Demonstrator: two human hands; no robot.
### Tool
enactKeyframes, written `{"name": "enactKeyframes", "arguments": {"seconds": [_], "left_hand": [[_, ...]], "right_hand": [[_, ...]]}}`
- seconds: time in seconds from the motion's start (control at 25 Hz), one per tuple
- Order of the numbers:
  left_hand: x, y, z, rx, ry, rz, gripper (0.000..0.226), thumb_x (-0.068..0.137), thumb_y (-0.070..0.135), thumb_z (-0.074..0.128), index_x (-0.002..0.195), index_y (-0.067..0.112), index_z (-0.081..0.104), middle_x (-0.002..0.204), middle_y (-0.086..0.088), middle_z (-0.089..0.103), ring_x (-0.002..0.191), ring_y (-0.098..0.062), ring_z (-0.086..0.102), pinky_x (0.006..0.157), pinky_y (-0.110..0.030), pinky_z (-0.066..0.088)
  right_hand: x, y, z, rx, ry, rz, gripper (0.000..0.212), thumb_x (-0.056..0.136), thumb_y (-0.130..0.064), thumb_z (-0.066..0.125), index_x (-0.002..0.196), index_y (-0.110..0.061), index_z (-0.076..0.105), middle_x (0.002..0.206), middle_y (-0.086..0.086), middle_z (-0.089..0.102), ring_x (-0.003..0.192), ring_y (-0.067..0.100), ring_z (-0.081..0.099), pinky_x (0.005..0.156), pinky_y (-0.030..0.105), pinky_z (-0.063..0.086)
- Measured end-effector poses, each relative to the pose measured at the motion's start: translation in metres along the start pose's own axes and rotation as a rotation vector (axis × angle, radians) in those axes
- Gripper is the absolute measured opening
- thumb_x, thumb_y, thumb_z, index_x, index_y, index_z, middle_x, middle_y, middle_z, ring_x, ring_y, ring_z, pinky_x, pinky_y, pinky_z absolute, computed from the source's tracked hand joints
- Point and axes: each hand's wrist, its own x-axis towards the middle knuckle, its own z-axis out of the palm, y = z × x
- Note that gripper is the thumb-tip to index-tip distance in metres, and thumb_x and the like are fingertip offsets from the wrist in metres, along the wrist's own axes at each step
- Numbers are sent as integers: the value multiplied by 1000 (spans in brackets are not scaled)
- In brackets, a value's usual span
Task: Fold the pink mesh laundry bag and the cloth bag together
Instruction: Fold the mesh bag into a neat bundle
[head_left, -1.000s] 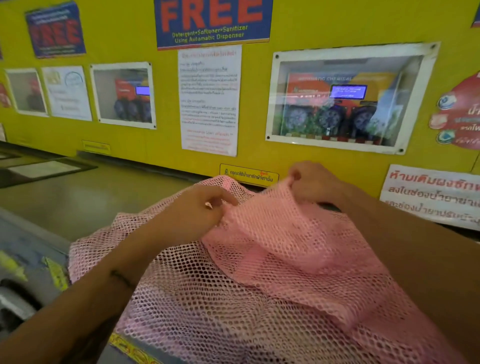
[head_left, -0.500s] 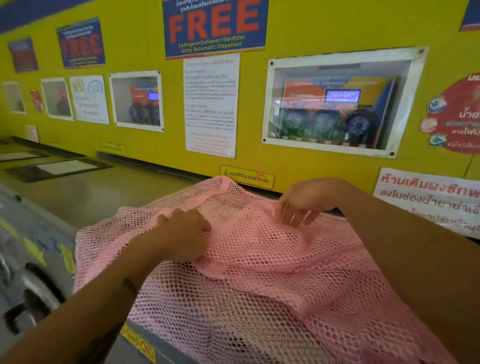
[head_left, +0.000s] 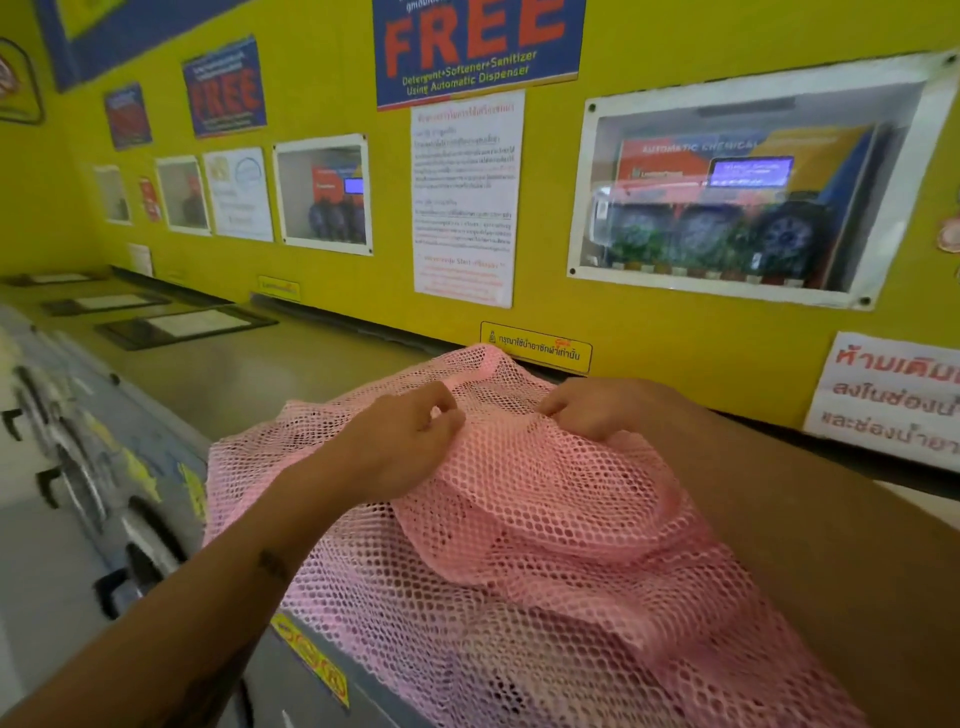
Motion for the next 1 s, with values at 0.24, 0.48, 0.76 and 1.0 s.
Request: {"name": "enactKeyframes", "arguments": {"seconds": [0.24,0.48,0.76,1.0], "left_hand": [[-7,-29,-37,-272,-293,-79,35,73,32,47,107,37,51,90,0,60,77,-16,53,68,-33,41],[9,-55,-33,-146,-308,94,21,91,22,56,98,42,59,68,13,58,61,-1,52,62,-26,43],[24,-60,-29,-297,-324,140,19,97,22,52,102,39,57,65,3,65,53,-7,53,54,-24,42],[2,-80,-72,-423,-412,62,30,91,32,63,116,48,57,61,6,65,60,-3,59,62,-21,44]], "right_hand": [[10,-2,-10,211,-30,44,40,80,4,54,109,-19,71,110,8,71,92,20,64,79,38,54],[8,-15,1,206,-241,-30,51,80,6,55,118,-23,71,105,-4,75,91,18,63,75,36,46],[1,0,-23,338,270,94,19,77,5,59,75,-14,63,74,5,61,67,18,54,59,31,42],[37,-3,-87,-74,1018,211,23,78,-9,56,96,-23,54,93,7,60,82,30,57,68,36,43]]}}
